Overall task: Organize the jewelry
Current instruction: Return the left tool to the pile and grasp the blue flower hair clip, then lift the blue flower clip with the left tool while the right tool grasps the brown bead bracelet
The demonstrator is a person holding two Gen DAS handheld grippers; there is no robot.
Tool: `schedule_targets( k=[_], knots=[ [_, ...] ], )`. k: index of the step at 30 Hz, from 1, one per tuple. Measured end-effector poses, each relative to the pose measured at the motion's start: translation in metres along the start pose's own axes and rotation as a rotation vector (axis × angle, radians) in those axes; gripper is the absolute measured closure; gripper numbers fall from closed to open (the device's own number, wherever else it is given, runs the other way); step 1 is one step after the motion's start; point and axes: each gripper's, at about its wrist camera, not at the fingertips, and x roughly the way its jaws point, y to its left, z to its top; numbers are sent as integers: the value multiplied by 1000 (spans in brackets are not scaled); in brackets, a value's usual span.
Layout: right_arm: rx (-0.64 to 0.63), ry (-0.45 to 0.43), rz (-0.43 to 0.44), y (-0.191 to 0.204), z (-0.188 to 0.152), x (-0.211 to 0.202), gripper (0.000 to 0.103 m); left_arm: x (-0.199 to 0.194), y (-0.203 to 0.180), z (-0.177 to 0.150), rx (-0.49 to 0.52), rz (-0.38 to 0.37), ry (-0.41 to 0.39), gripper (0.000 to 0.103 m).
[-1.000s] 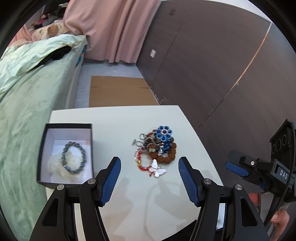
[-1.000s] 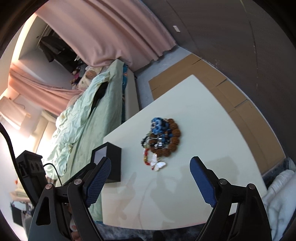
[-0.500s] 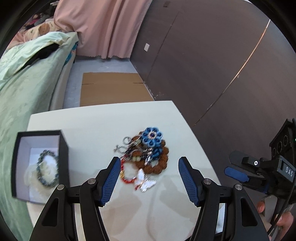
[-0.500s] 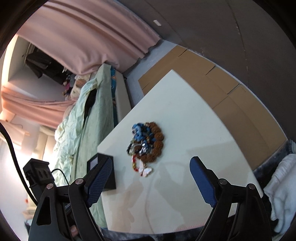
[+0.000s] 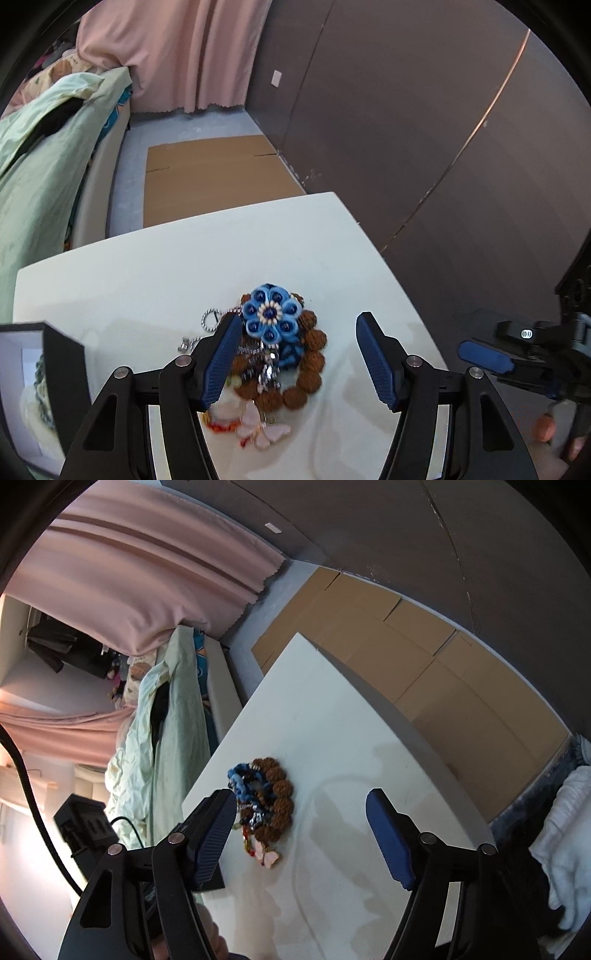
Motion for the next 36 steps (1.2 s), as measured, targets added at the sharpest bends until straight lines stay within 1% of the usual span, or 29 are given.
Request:
schedule_targets(
  k=[1, 4, 6, 7, 9, 11, 12, 13, 16, 18, 23, 27, 31, 36],
  knots=[
    [3, 3, 0, 1, 1, 1, 29, 4, 1, 1, 0, 8, 6, 38],
    [1, 5, 3, 3, 4, 4, 29, 18, 3, 5, 0, 57, 30, 48],
    [-11, 6, 6, 7, 3, 5, 29, 24, 4, 4, 7, 78, 38, 63],
    [-20, 8, 5, 10, 3, 7, 29, 25, 4, 3, 13, 85, 39, 67],
    [-30, 13, 4, 12, 1, 10, 29, 23, 6, 2, 10, 84, 38, 72],
    [-33, 17, -3, 13, 1, 12, 29, 17, 9, 1, -7, 72, 26, 74],
    [-36, 20, -8, 15, 0, 15, 29, 13, 10, 2, -10, 64, 16, 78],
    [-38, 22, -12, 15, 0, 16, 29, 9, 10, 3, -12, 60, 8, 80],
    [-53, 30, -27, 18, -3, 20, 29, -7, 13, 4, -22, 35, -13, 80],
    [-63, 36, -36, 20, -2, 24, 37, -18, 14, 3, -25, 26, -35, 80],
    [-81, 66, -62, 20, -3, 36, 49, -45, 22, 3, -37, 3, -87, 80],
    [-120, 85, -94, 28, -5, 47, 50, -63, 31, 2, -49, -10, -116, 80],
    [-172, 101, -146, 38, -8, 60, 50, -74, 39, 1, -65, -25, -136, 80],
    [-244, 105, -212, 49, -10, 71, 50, -84, 53, 1, -80, -24, -153, 80]
  ],
)
